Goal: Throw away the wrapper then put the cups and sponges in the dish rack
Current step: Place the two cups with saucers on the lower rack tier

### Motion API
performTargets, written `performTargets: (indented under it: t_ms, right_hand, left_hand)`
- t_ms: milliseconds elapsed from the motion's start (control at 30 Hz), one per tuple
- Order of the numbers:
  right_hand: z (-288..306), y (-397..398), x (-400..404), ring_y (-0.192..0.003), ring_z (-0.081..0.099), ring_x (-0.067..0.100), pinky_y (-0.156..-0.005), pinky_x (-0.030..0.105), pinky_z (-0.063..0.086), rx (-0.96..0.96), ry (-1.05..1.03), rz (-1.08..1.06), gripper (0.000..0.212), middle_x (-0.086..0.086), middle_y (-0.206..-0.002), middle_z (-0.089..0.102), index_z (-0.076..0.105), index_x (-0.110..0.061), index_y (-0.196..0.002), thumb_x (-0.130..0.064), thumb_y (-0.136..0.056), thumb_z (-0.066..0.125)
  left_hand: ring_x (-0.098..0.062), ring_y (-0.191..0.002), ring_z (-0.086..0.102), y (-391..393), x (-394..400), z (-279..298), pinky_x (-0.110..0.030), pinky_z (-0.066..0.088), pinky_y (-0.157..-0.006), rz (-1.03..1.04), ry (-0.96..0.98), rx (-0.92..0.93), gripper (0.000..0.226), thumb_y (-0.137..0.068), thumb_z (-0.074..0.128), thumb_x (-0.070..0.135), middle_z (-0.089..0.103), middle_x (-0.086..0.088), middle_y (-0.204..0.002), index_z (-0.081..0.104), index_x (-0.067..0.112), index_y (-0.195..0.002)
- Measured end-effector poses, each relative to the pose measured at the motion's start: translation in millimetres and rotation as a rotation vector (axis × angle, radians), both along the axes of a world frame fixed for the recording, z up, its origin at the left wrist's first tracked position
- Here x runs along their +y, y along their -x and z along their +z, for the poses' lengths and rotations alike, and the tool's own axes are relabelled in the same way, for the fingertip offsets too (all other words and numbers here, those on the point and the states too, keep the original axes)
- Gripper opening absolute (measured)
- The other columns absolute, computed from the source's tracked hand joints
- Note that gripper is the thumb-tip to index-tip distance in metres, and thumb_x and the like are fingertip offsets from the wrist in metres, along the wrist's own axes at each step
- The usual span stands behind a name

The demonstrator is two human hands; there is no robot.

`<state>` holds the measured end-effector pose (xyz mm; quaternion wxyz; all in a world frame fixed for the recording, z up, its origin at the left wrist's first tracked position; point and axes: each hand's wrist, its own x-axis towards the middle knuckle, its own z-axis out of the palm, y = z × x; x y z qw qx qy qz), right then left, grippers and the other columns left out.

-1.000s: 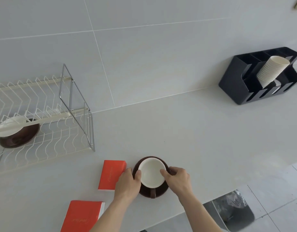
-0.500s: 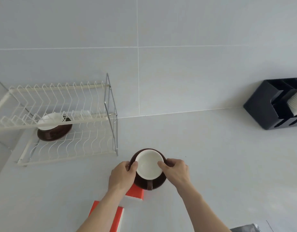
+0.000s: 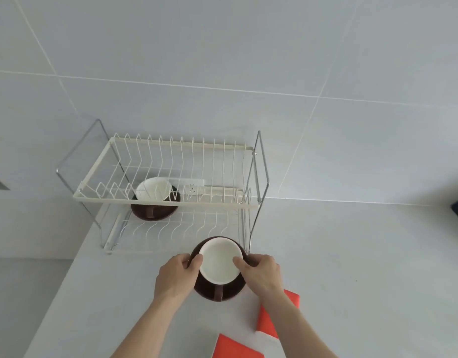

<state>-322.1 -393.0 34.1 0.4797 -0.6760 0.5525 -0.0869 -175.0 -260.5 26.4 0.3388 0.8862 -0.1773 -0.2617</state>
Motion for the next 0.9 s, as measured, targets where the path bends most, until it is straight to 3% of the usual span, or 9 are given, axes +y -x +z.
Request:
performTargets:
  t_ms: [167,333,533,667,767,833,900]
  right_hand:
    - [0,-53,3,-0.049,0.048,0.011,-0.046,0.021,0.035,-0.005,-0.006,-0.032,0.04,-0.01,-0.045,0.047,0.053,-0.021,-0.046,-0.044,-0.073,0.07]
    - [-2,-90,-13,-0.057,0.053,0.015,-0.051,0.026,0.039,0.01,0.015,-0.073,0.038,-0.007,-0.053,0.053,0.055,-0.018,-0.054,-0.045,-0.077,0.069]
    - [-13,-119,-42,-0.081,0.062,0.019,-0.074,0.034,0.053,-0.018,0.031,-0.133,0.025,-0.005,-0.076,0.069,0.069,-0.017,-0.078,-0.042,-0.082,0.066]
    - [-21,-131,-58,-0.07,0.058,0.023,-0.069,0.039,0.052,-0.015,0.016,-0.144,0.028,0.001,-0.069,0.062,0.061,-0.012,-0.077,-0.04,-0.081,0.062]
    - [-29,-137,-68,-0.071,0.059,0.024,-0.065,0.036,0.05,0.002,0.072,-0.116,0.028,0.012,-0.076,0.066,0.063,-0.01,-0.079,-0.038,-0.086,0.061]
    - [-33,-141,-74,-0.069,0.056,0.022,-0.062,0.033,0.046,0.0,0.119,-0.109,0.026,0.006,-0.07,0.061,0.063,-0.013,-0.074,-0.035,-0.088,0.06]
    - [-33,-144,-77,-0.068,0.055,0.022,-0.063,0.038,0.047,-0.022,0.149,-0.098,0.027,0.003,-0.068,0.059,0.064,-0.014,-0.073,-0.034,-0.091,0.06]
  left_hand:
    - [-0.01,-0.06,0.054,-52,1,-3,-0.029,0.034,-0.051,-0.003,0.012,-0.015,0.04,-0.085,0.052,0.049,0.052,0.012,-0.045,0.046,0.026,-0.051]
    - [-0.008,-0.066,0.057,-88,-21,-8,-0.028,0.035,-0.053,-0.043,0.013,-0.01,0.037,-0.085,0.05,0.051,0.056,0.012,-0.055,0.049,0.028,-0.057]
    - [-0.017,-0.078,0.06,-114,-62,-21,-0.033,0.042,-0.067,-0.093,0.025,-0.029,0.037,-0.089,0.046,0.054,0.068,0.009,-0.072,0.064,0.025,-0.076]
    - [-0.021,-0.08,0.061,-125,-81,-33,-0.037,0.047,-0.071,-0.071,0.025,0.038,0.036,-0.089,0.048,0.053,0.066,0.001,-0.08,0.062,0.021,-0.084]
    - [-0.022,-0.078,0.057,-131,-92,-46,-0.033,0.039,-0.069,-0.162,-0.049,-0.085,0.036,-0.093,0.043,0.053,0.054,0.008,-0.072,0.059,0.021,-0.093]
    - [-0.026,-0.078,0.059,-132,-95,-48,-0.032,0.037,-0.067,-0.133,-0.029,-0.138,0.036,-0.093,0.043,0.055,0.048,0.013,-0.066,0.056,0.023,-0.085]
    - [-0.029,-0.083,0.062,-135,-102,-42,-0.035,0.043,-0.071,-0.125,-0.028,-0.184,0.041,-0.093,0.045,0.055,0.058,0.005,-0.071,0.06,0.017,-0.084]
